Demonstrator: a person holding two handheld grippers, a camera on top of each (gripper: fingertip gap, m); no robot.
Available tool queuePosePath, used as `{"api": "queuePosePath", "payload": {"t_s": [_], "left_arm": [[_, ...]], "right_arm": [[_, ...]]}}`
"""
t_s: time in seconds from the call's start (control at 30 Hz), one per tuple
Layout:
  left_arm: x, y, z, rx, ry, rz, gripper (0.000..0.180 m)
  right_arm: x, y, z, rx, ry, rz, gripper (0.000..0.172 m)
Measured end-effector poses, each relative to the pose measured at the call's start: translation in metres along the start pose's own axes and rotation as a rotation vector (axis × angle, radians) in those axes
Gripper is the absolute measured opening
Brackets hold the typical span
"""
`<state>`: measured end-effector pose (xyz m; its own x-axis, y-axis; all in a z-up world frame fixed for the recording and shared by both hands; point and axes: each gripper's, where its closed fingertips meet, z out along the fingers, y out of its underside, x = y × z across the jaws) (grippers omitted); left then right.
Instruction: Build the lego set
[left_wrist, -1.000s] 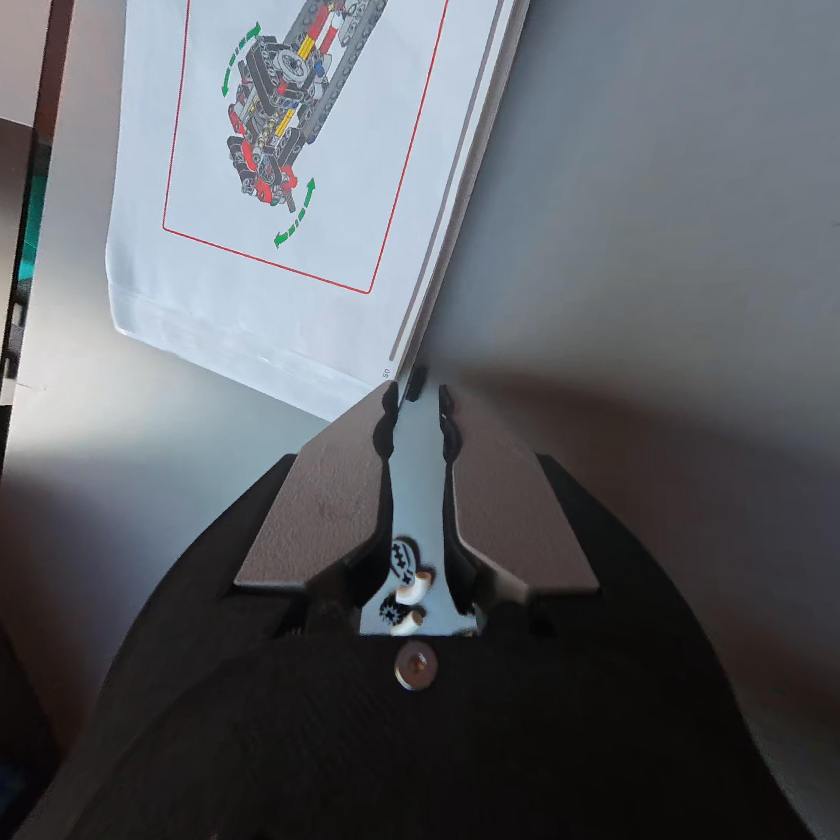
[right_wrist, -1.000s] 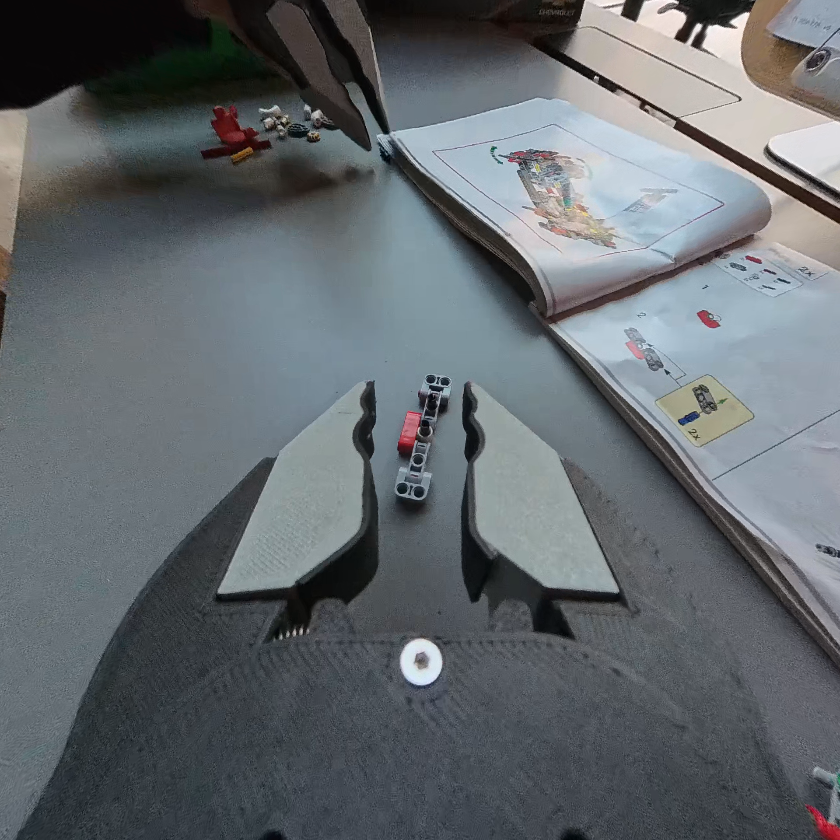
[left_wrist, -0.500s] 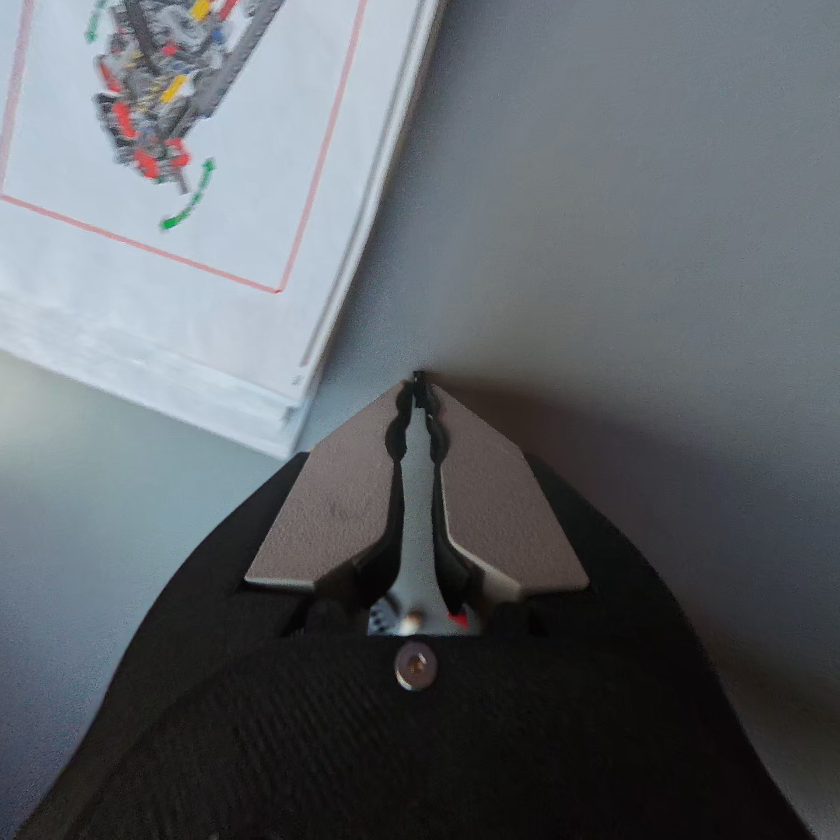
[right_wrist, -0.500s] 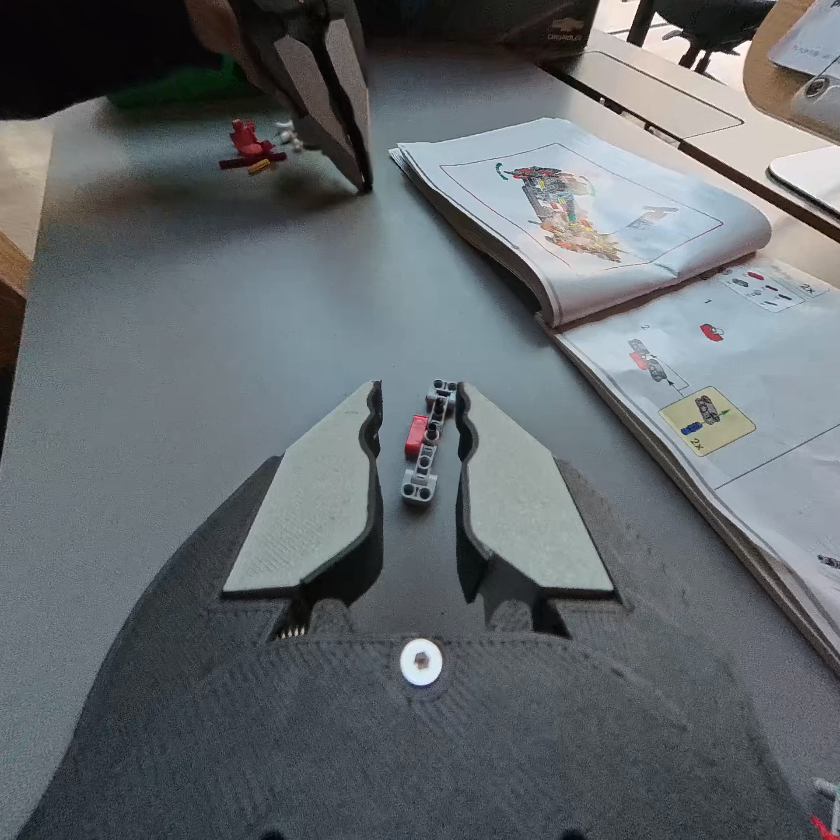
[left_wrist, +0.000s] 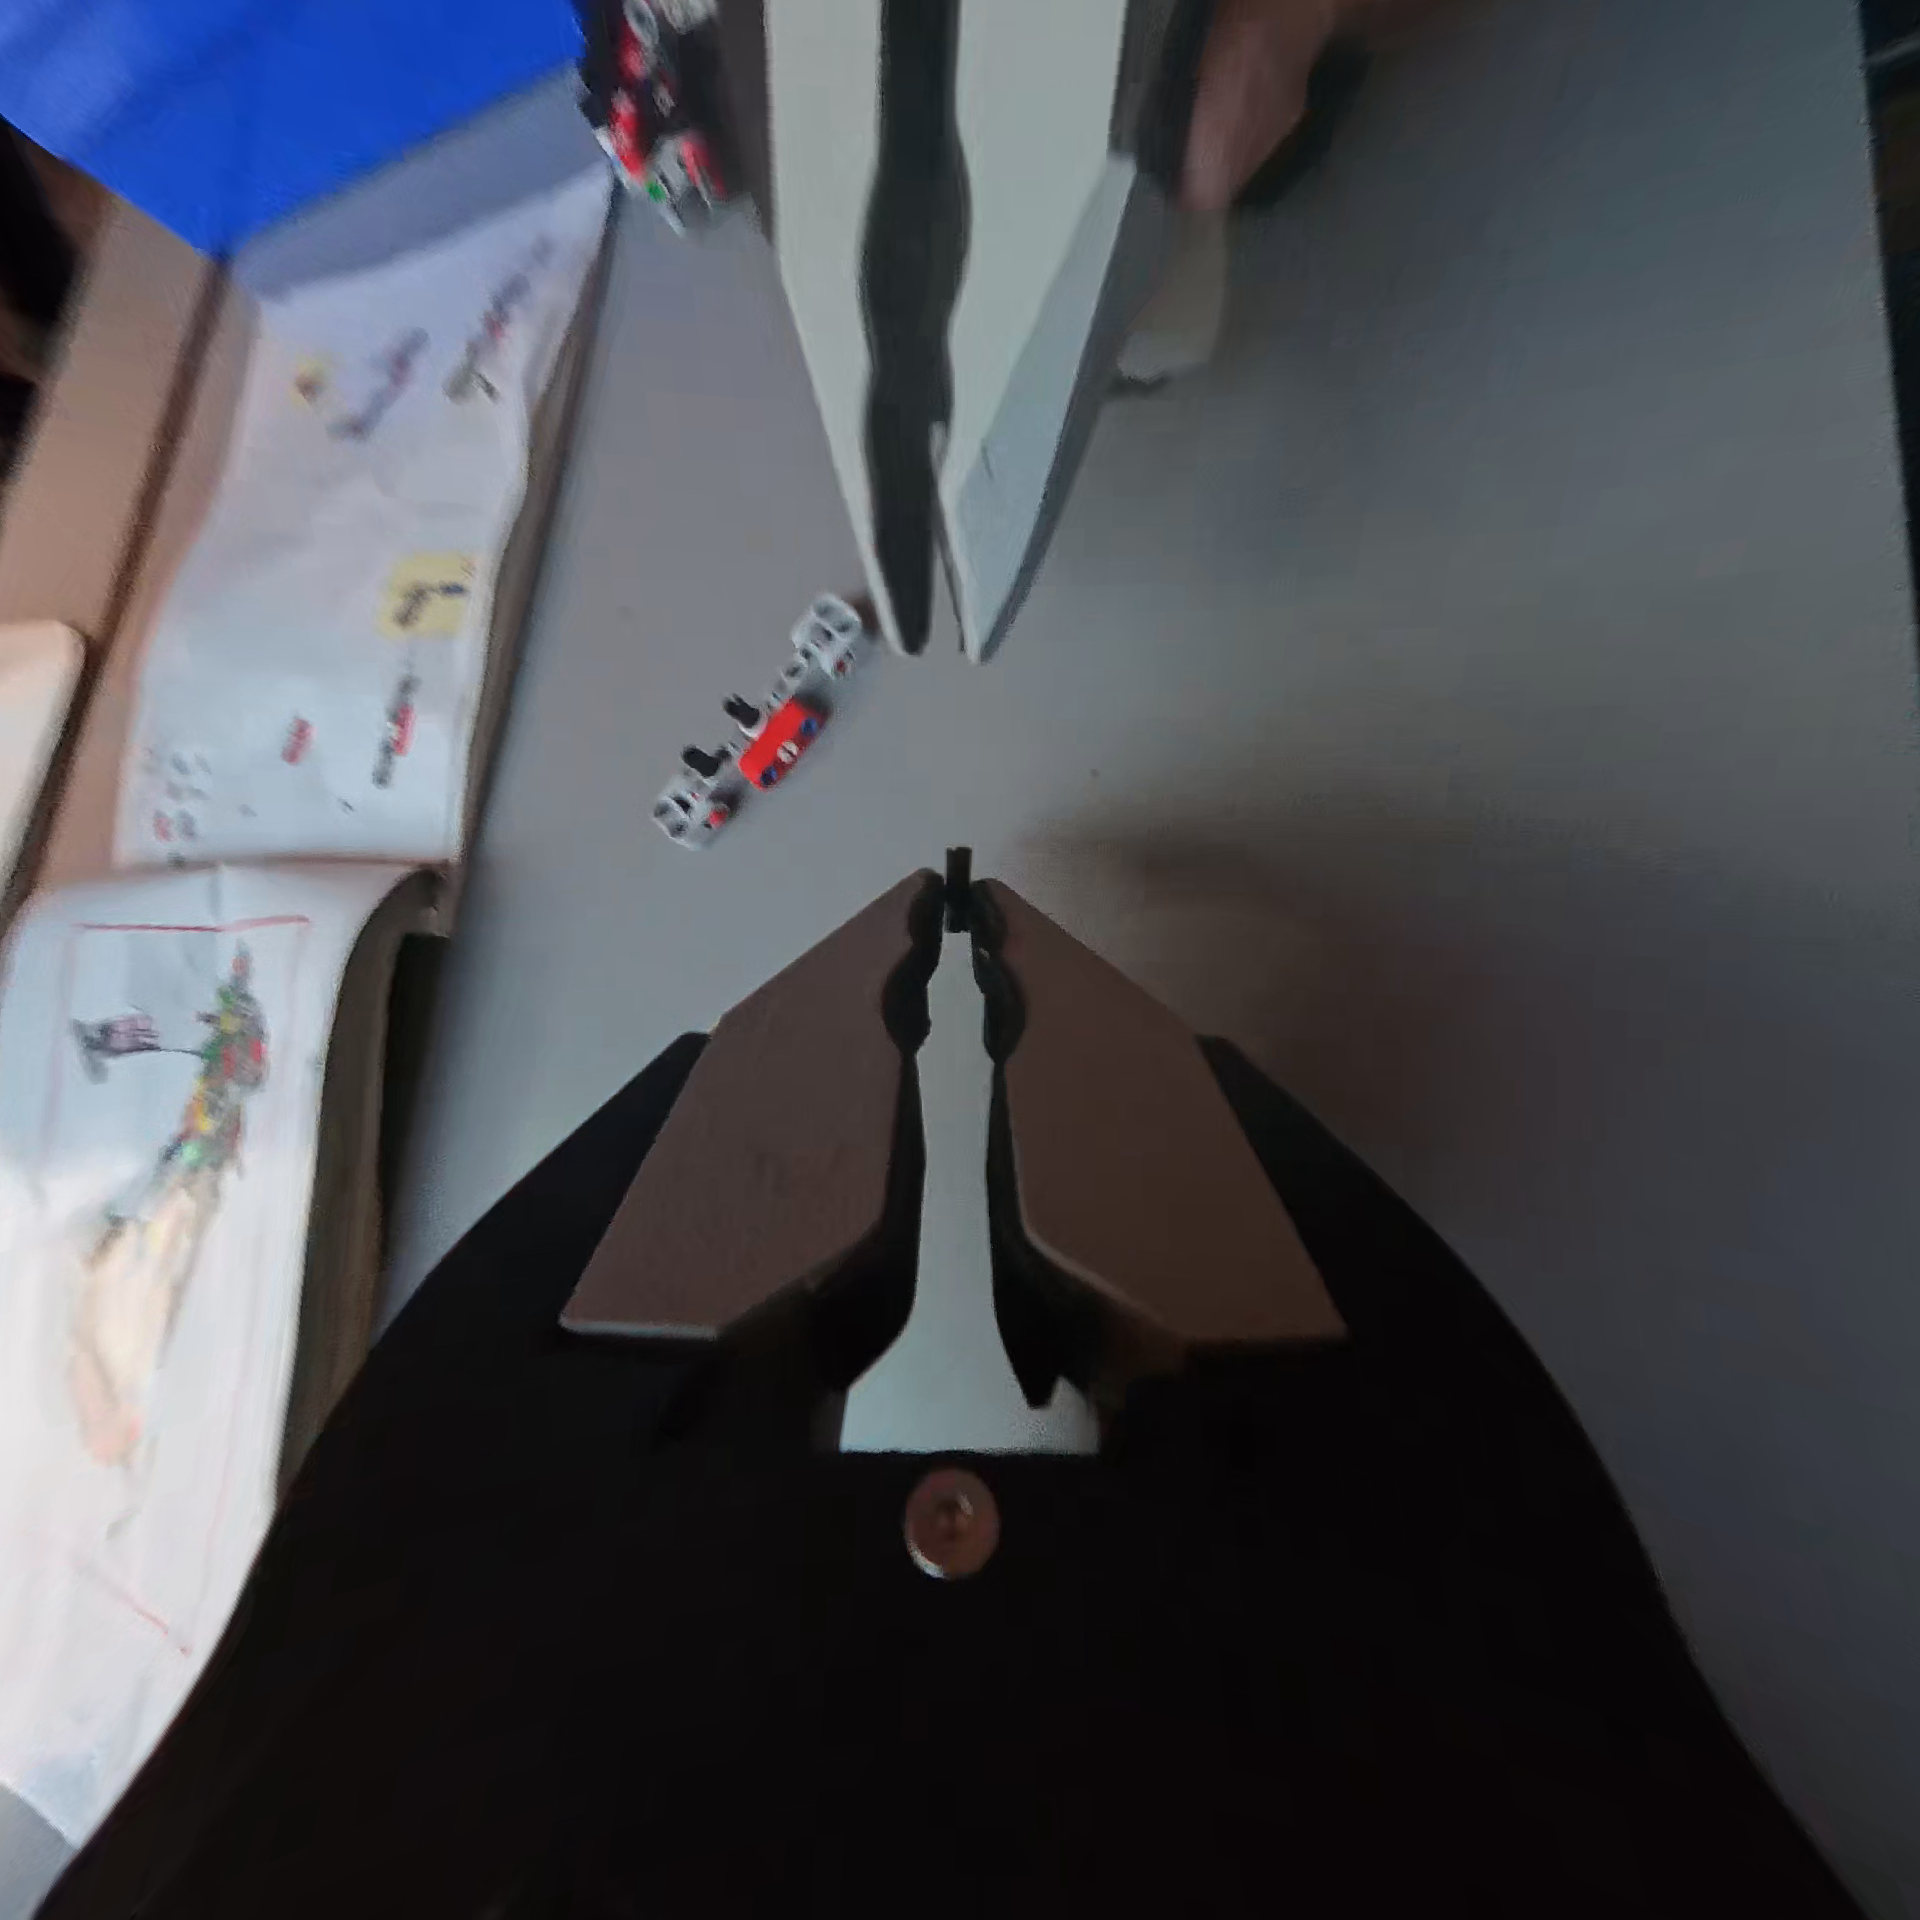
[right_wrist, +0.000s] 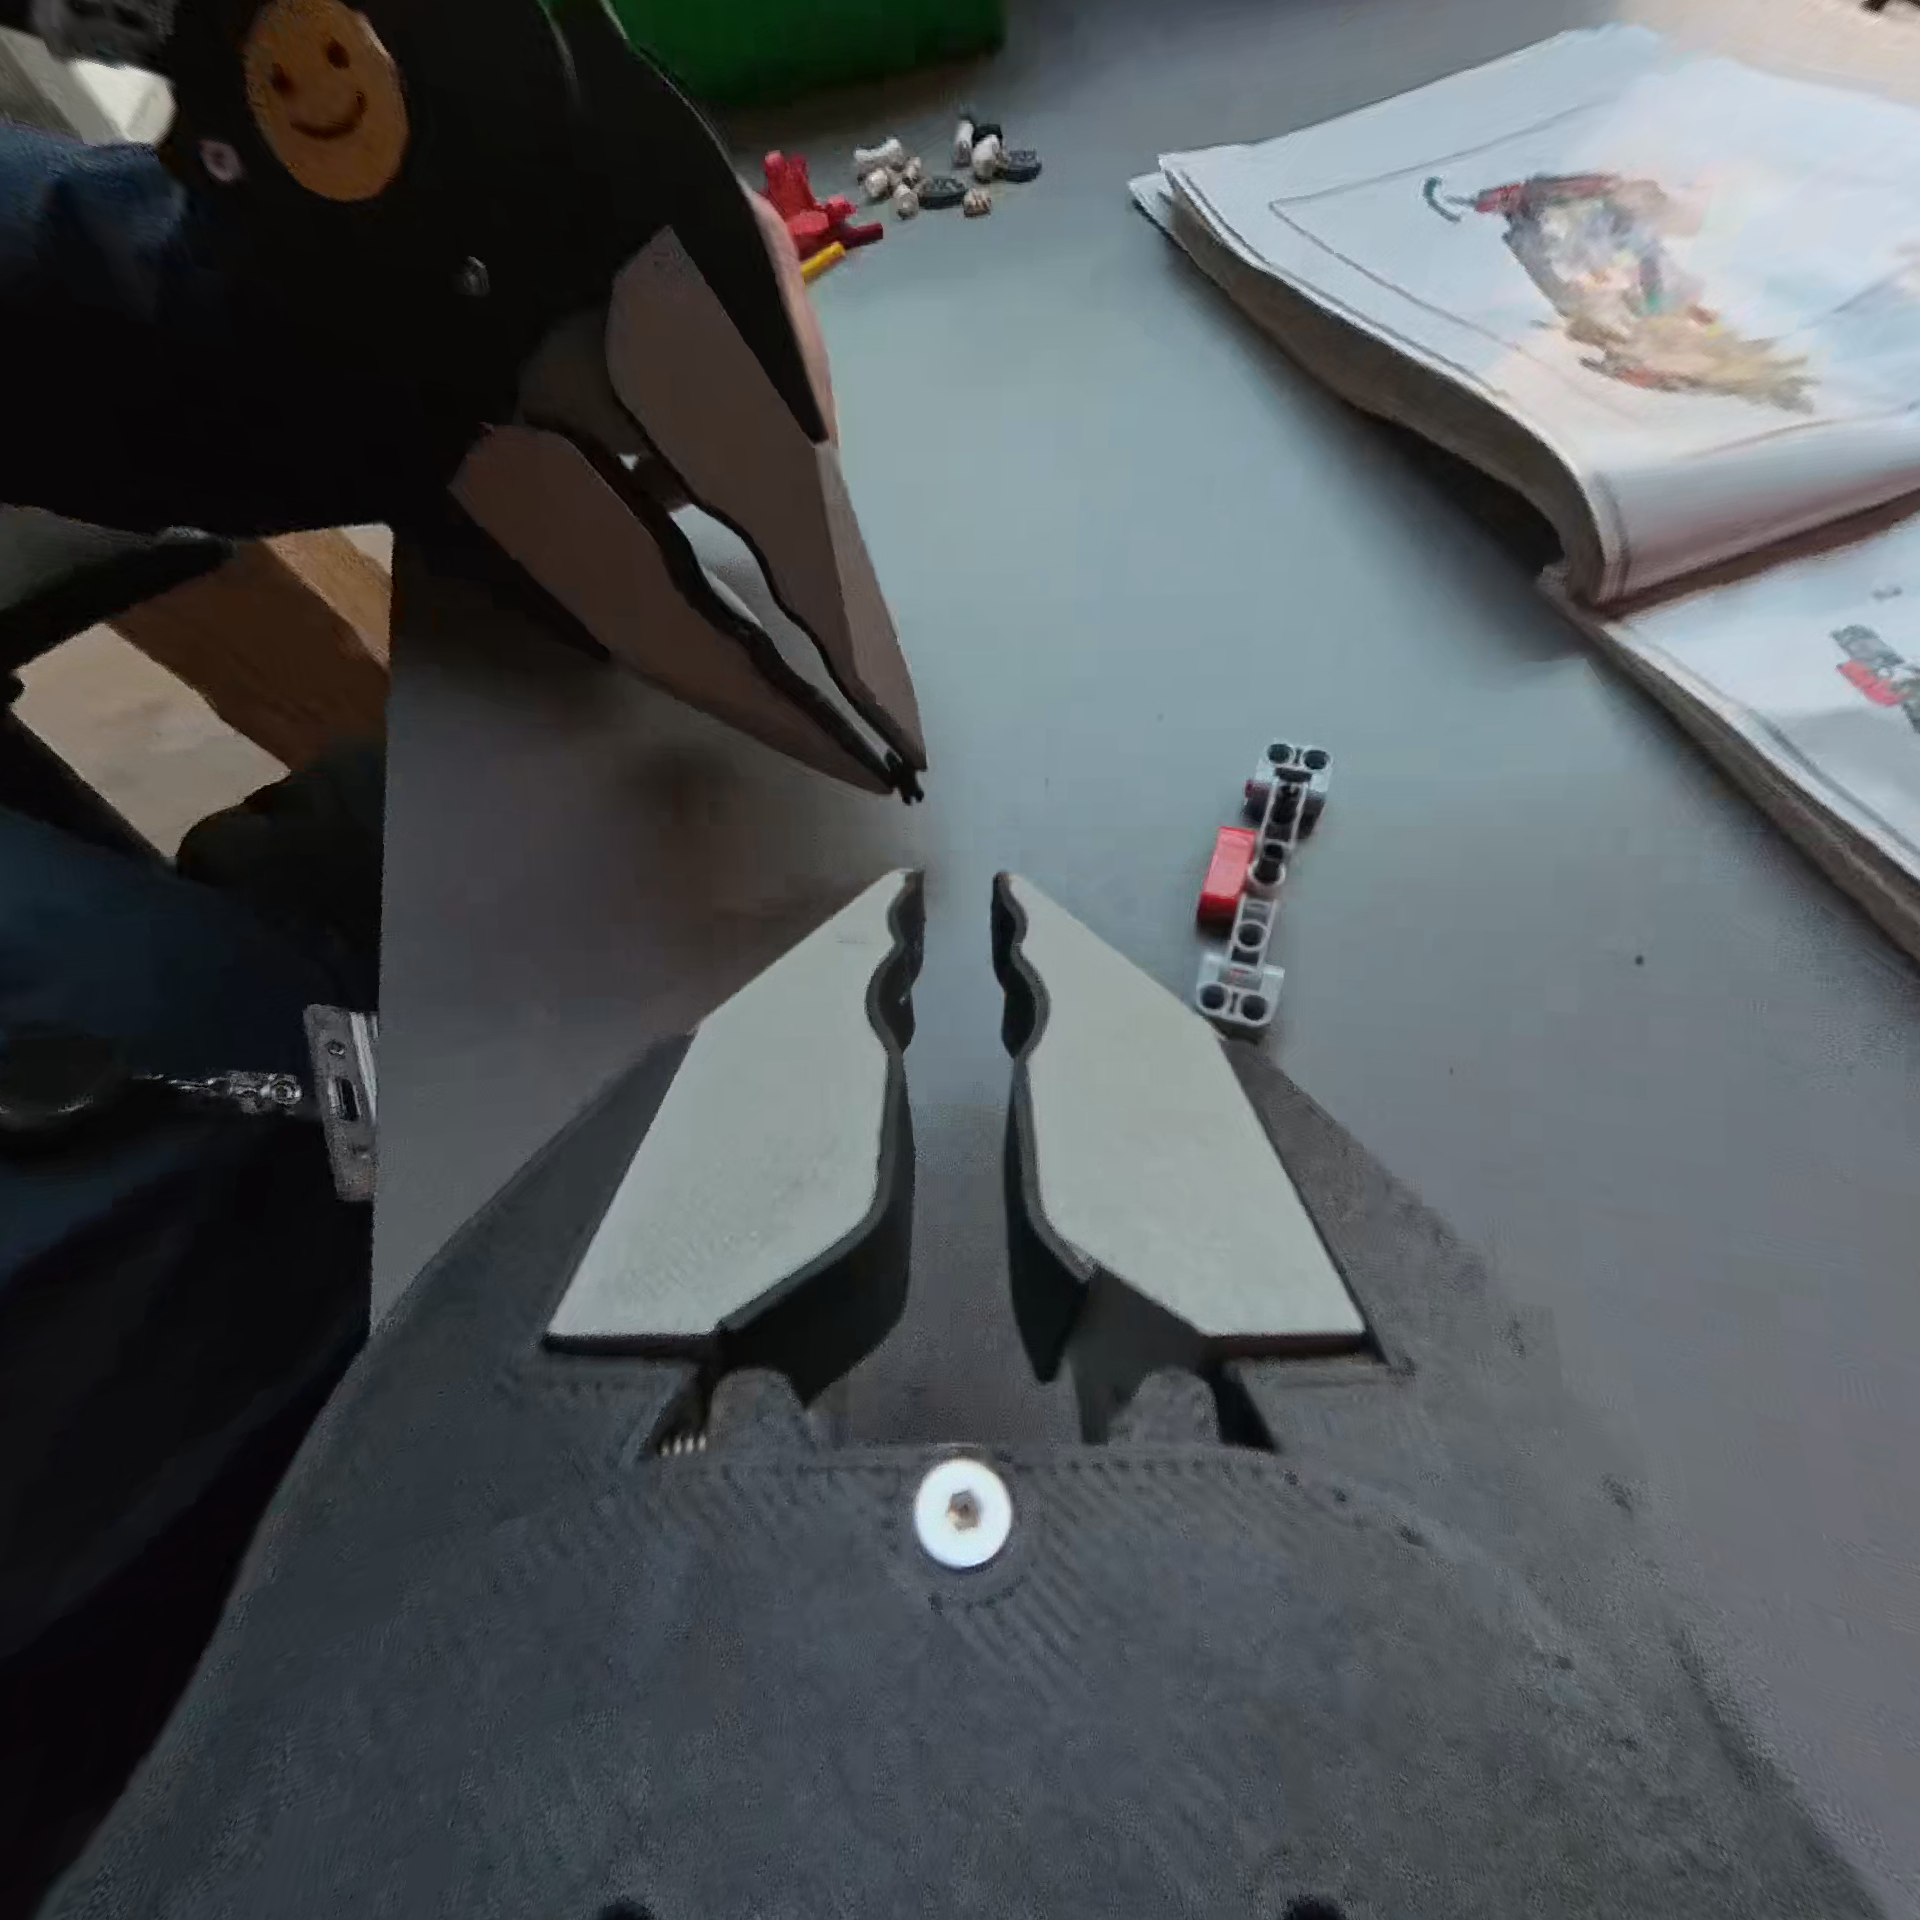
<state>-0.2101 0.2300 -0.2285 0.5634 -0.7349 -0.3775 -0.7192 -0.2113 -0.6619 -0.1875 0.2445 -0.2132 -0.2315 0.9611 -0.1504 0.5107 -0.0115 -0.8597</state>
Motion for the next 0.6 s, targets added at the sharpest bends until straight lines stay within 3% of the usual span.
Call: {"api": "queuePosePath", "payload": {"t_s": [0.13,0.23,0.6], "left_arm": [[-0.011,-0.022,-0.010,0.085,-0.179,0.092,0.002],[-0.012,-0.041,-0.016,0.140,-0.235,0.115,0.002],[-0.011,-0.056,-0.019,0.203,-0.237,0.113,0.002]], "right_arm": [[-0.013,-0.012,-0.004,0.076,-0.074,0.160,0.011],[-0.015,-0.025,-0.009,0.137,-0.103,0.181,0.014],[-0.018,-0.037,-0.011,0.234,-0.194,0.246,0.002]]}}
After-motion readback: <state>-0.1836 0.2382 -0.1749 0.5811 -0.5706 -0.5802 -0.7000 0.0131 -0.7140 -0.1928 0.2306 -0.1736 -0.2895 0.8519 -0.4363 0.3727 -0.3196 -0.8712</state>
